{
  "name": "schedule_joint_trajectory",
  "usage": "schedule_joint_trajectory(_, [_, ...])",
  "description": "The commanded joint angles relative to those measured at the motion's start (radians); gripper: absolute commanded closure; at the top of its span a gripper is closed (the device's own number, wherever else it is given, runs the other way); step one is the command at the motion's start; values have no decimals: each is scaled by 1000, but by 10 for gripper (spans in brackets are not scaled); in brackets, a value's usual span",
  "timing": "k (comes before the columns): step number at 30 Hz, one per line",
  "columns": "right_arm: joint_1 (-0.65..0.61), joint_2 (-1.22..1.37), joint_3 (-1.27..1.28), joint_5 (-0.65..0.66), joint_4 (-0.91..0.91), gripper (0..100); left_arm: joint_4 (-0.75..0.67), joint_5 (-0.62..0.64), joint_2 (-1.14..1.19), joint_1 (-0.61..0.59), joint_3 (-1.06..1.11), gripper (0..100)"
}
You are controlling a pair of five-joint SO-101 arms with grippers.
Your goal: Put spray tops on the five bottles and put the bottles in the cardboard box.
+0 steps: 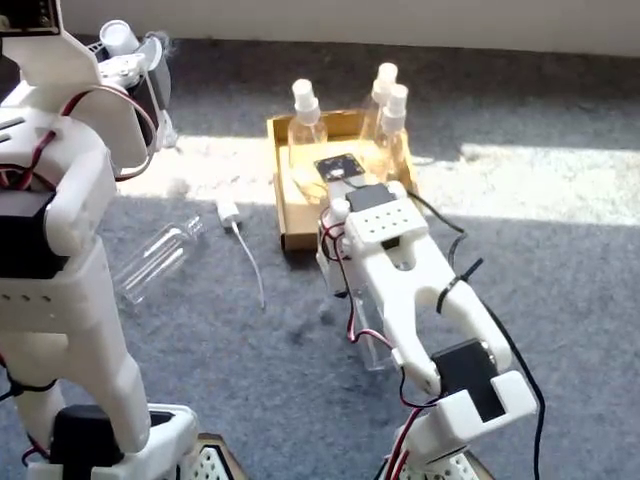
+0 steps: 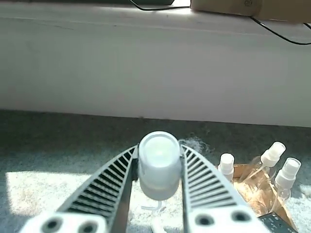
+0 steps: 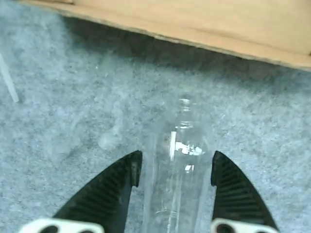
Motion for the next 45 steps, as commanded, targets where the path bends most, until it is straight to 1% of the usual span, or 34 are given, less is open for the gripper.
schedule_joint_trajectory(1, [12,-1,-5,-6,-13,796,2,3,1,-7,-36,995])
schedule_joint_trajectory(9, [12,140,-15,-2,-13,796,2,3,-2,-7,-36,995])
schedule_joint_trajectory(14, [12,160,-10,-5,-13,801,2,3,-2,-7,-36,995])
schedule_joint_trajectory(16, [13,160,-8,-6,-13,832,2,3,-2,-7,-36,995])
schedule_joint_trajectory(21, [77,157,-15,-6,-13,990,2,3,-2,-7,-36,995])
schedule_joint_trajectory(25, [116,117,-15,25,-15,994,2,3,5,-7,-35,995])
schedule_joint_trajectory(27, [116,33,-12,37,-50,994,2,6,5,-7,-35,995])
schedule_joint_trajectory(29, [116,-97,-5,38,-124,994,3,6,5,-7,-35,995])
schedule_joint_trajectory(31, [117,-236,50,43,-173,994,18,8,5,2,-35,995])
schedule_joint_trajectory(35, [113,-530,236,43,-358,994,58,8,5,113,-35,995])
schedule_joint_trajectory(40, [102,-894,601,43,-634,994,80,5,7,271,-4,995])
schedule_joint_trajectory(43, [101,-1127,812,43,-733,994,78,9,5,354,27,995])
schedule_joint_trajectory(45, [71,-1285,931,43,-774,994,77,52,4,412,31,995])
